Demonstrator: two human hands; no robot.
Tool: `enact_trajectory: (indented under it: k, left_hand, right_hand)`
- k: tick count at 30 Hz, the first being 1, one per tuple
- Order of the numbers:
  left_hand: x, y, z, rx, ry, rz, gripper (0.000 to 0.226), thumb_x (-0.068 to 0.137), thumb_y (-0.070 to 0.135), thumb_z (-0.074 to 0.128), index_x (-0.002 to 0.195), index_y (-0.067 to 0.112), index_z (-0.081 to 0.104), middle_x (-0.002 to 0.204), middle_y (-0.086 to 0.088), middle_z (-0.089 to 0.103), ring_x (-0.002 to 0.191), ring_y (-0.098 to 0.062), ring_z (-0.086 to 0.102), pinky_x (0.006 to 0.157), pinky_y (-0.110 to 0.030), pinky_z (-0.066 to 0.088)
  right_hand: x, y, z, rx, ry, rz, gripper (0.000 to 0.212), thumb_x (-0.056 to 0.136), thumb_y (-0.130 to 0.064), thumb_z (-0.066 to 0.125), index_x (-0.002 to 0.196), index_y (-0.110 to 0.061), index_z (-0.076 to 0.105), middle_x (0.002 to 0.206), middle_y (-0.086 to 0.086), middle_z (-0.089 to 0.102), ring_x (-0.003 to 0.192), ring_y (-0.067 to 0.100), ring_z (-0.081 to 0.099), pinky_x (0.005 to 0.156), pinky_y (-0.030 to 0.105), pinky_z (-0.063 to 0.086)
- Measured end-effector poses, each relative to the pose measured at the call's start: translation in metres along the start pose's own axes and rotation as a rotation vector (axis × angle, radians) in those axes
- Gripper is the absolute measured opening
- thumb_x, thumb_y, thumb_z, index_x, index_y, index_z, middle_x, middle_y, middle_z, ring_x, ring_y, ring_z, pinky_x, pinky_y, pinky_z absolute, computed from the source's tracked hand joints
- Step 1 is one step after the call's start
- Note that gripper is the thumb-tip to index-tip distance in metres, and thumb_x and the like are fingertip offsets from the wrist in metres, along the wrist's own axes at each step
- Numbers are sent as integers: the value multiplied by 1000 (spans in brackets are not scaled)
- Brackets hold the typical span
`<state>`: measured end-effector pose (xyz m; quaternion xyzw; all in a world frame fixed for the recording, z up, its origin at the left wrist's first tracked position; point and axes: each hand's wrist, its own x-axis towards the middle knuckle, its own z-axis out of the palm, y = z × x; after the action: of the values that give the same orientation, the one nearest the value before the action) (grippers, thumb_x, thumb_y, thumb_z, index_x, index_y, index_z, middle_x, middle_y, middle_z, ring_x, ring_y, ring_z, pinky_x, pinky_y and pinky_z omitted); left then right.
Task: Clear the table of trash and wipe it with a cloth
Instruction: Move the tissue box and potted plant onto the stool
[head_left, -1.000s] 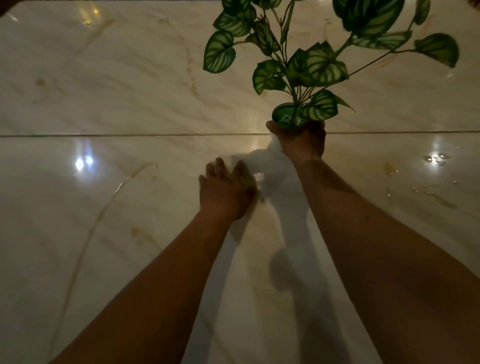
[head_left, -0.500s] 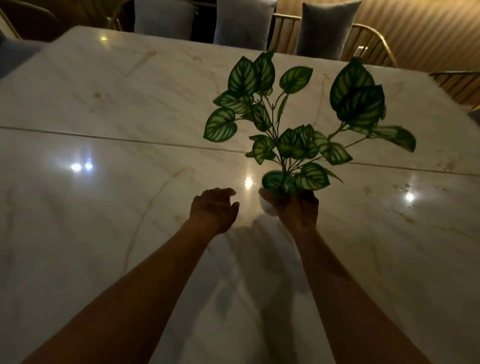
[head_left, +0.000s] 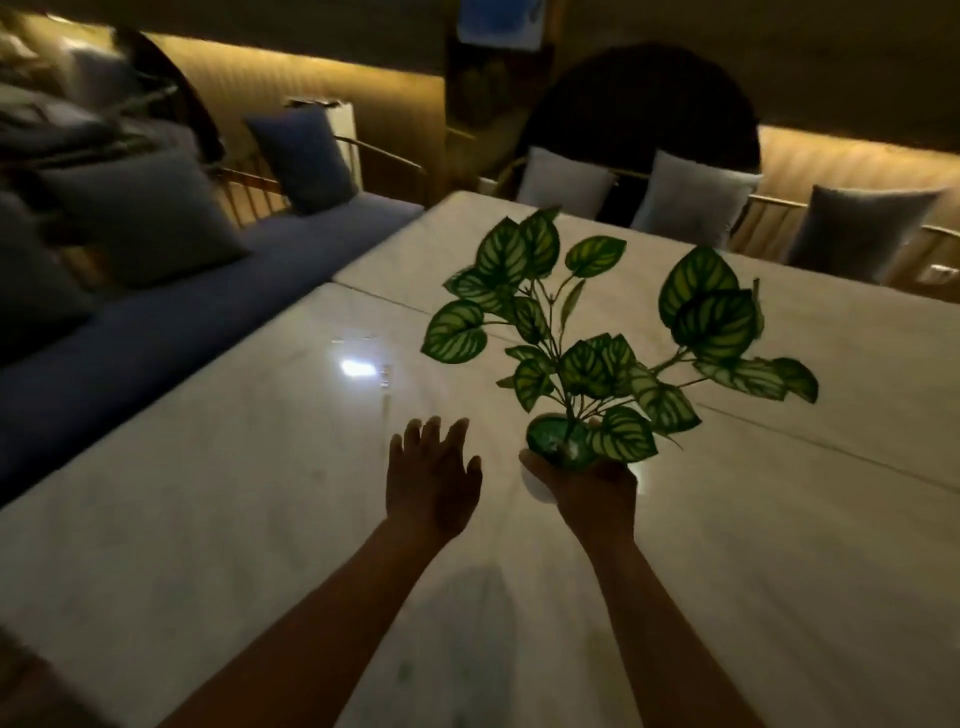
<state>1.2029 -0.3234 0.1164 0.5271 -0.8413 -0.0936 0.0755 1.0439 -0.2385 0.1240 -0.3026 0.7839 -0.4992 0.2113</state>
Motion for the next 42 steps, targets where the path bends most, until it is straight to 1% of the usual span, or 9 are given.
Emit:
enact_trajectory:
  k: [5, 13, 19, 23, 27, 31, 34, 37, 42]
  left_hand:
    - [-43, -97, -47, 32, 91, -160, 59, 102, 50, 29, 156, 29, 19, 161, -8, 27, 149, -32, 18, 121, -47, 17]
    - [-78, -270, -102, 9, 247, -461, 60, 101, 48, 38, 156, 30, 20, 162, -9, 25, 150, -31, 16, 122, -47, 15]
    - [-83, -432, -130, 65, 327, -668, 58, 97, 45, 48, 151, 26, 37, 151, -9, 42, 142, -33, 32, 117, -49, 25]
    - [-106, -530, -147, 83, 329, -756, 61, 93, 47, 39, 148, 22, 41, 144, -13, 48, 135, -36, 39, 111, -52, 32]
    - [-134, -610, -171, 132, 317, -884, 56, 97, 43, 44, 149, 22, 37, 148, -11, 43, 137, -35, 35, 112, -47, 29]
    - [-167, -672, -190, 140, 333, -995, 54, 97, 43, 43, 147, 23, 39, 143, -9, 45, 135, -33, 36, 110, -49, 32]
    - [-188, -719, -208, 119, 341, -1096, 58, 97, 45, 43, 151, 25, 32, 151, -10, 38, 142, -35, 28, 114, -51, 28]
    - [-202, -774, -227, 121, 362, -1165, 61, 98, 46, 44, 153, 24, 29, 154, -12, 34, 144, -37, 25, 115, -52, 27]
    - [-194, -877, -248, 162, 365, -1230, 60, 95, 42, 48, 150, 22, 34, 145, -15, 43, 135, -38, 33, 109, -51, 32]
  right_hand:
    - [-37, -57, 79, -19, -153, -135, 97, 54, -63, 86, 133, -16, 55, 129, 2, 63, 120, 24, 58, 103, 37, 47]
    - [-100, -160, 247, -96, -436, -321, 86, 57, -57, 87, 128, -16, 60, 126, 4, 66, 115, 25, 60, 96, 32, 48]
    - [-153, -217, 415, 3, -643, -286, 82, 50, -56, 91, 120, -22, 65, 114, -6, 70, 106, 16, 64, 94, 35, 51]
    - [-189, -251, 512, 54, -842, -265, 46, 54, -43, 94, 89, -24, 69, 91, -15, 71, 83, 1, 66, 76, 22, 54]
    - [-232, -284, 597, -23, -1005, -320, 43, 58, -54, 86, 77, -23, 64, 84, -6, 71, 76, 13, 67, 74, 31, 57]
    - [-281, -313, 661, -103, -1079, -409, 54, 58, -65, 80, 94, -26, 66, 102, 2, 71, 91, 21, 67, 86, 37, 55]
    - [-319, -333, 717, -149, -1074, -592, 114, 45, -92, 59, 126, -13, 61, 128, 12, 63, 117, 31, 58, 95, 36, 46]
    - [-352, -361, 771, -177, -1144, -581, 78, 64, -59, 83, 122, -12, 64, 124, 10, 64, 119, 31, 58, 93, 34, 45]
    - [-389, -391, 883, -213, -1171, -739, 67, 70, -54, 81, 123, -16, 65, 128, 12, 63, 117, 32, 58, 98, 38, 47]
